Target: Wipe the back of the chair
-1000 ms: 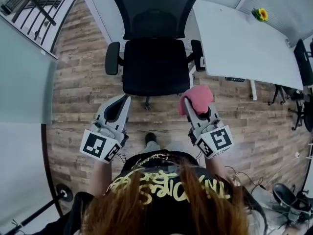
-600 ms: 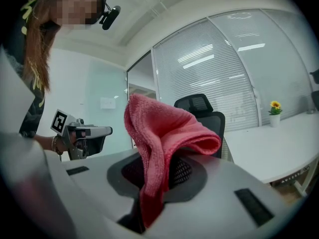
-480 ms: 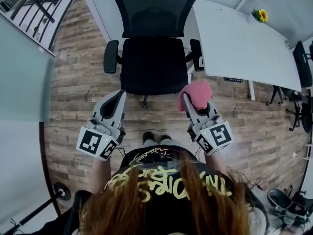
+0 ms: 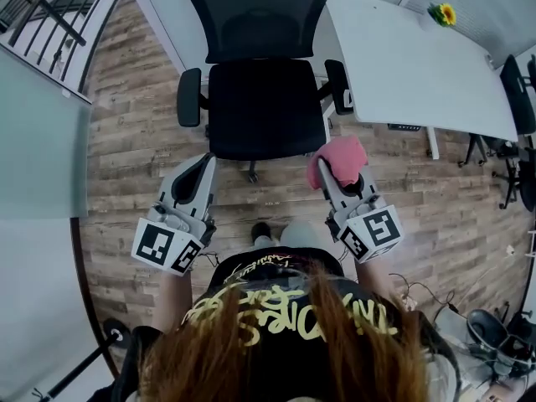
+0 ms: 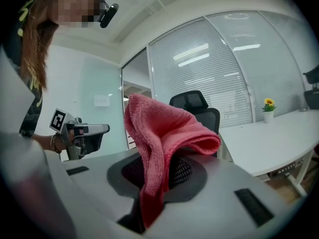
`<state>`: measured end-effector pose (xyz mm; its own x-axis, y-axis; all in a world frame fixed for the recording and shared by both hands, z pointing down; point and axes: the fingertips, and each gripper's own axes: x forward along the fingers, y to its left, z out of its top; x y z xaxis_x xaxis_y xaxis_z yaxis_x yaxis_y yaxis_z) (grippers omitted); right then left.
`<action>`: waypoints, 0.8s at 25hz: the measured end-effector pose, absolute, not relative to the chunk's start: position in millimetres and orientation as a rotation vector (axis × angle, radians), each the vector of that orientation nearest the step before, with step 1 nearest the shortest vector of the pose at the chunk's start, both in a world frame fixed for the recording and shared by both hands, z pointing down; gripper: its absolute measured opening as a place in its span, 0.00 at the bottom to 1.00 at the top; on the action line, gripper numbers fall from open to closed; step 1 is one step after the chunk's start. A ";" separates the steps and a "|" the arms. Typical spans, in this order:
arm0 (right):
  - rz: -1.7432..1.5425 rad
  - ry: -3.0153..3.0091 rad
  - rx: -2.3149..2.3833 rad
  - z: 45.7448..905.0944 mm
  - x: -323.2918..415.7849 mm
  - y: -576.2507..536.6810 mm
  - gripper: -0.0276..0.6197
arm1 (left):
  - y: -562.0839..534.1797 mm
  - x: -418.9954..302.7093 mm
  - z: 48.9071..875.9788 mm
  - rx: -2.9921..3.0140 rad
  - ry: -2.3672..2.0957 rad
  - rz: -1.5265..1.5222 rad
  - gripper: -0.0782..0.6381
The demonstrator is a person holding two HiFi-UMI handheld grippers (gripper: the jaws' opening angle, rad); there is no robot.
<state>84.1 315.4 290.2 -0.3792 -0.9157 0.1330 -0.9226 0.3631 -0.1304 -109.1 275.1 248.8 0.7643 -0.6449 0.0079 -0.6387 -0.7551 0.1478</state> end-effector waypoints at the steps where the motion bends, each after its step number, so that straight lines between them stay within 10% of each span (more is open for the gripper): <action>1: 0.283 -2.555 1.733 292.1 83.0 315.7 0.14 | 275.3 -110.4 252.8 2.816 -1.022 -0.053 0.10; 20: 0.335 -2.580 1.712 311.8 104.2 223.7 0.14 | 190.7 -96.1 265.4 2.795 -1.091 -0.006 0.10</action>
